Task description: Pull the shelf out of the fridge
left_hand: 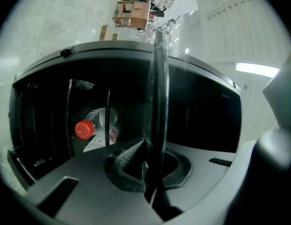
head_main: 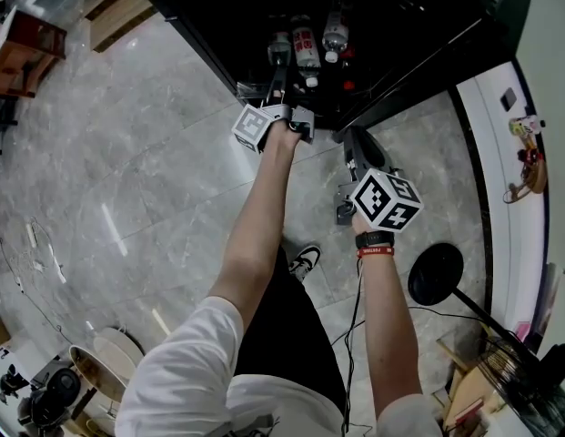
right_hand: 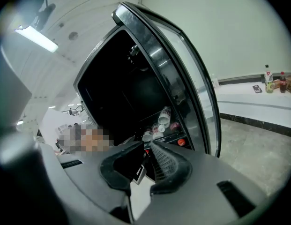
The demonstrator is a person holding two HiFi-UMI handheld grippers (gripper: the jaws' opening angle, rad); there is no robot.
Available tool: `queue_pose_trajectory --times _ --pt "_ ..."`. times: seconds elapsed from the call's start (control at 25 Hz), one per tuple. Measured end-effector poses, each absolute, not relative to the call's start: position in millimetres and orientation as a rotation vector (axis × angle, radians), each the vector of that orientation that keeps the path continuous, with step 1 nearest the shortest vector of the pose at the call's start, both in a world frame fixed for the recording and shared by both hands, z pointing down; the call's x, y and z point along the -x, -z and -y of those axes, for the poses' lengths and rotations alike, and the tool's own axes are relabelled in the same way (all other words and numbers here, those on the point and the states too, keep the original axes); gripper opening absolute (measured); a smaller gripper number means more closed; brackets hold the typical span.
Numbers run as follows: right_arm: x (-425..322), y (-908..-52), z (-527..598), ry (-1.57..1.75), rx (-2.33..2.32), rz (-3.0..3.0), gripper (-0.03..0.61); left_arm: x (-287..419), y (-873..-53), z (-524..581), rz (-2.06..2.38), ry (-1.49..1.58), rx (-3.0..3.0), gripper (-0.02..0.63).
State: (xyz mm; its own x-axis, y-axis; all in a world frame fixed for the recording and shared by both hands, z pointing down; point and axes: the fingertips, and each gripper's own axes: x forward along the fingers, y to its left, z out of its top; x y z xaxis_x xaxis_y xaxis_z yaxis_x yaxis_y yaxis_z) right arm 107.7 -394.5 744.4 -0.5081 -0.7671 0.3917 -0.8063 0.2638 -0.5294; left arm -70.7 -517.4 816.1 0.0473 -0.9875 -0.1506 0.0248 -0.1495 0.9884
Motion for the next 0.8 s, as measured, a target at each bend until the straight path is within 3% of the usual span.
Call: queue_pose_trajectory --times 0.8 --pt "-112.2 -726.9 373.5 -1.054 -1.517 2.431 0.057 72.8 -805.2 462.7 1.034 1.219 -1.443 0.029"
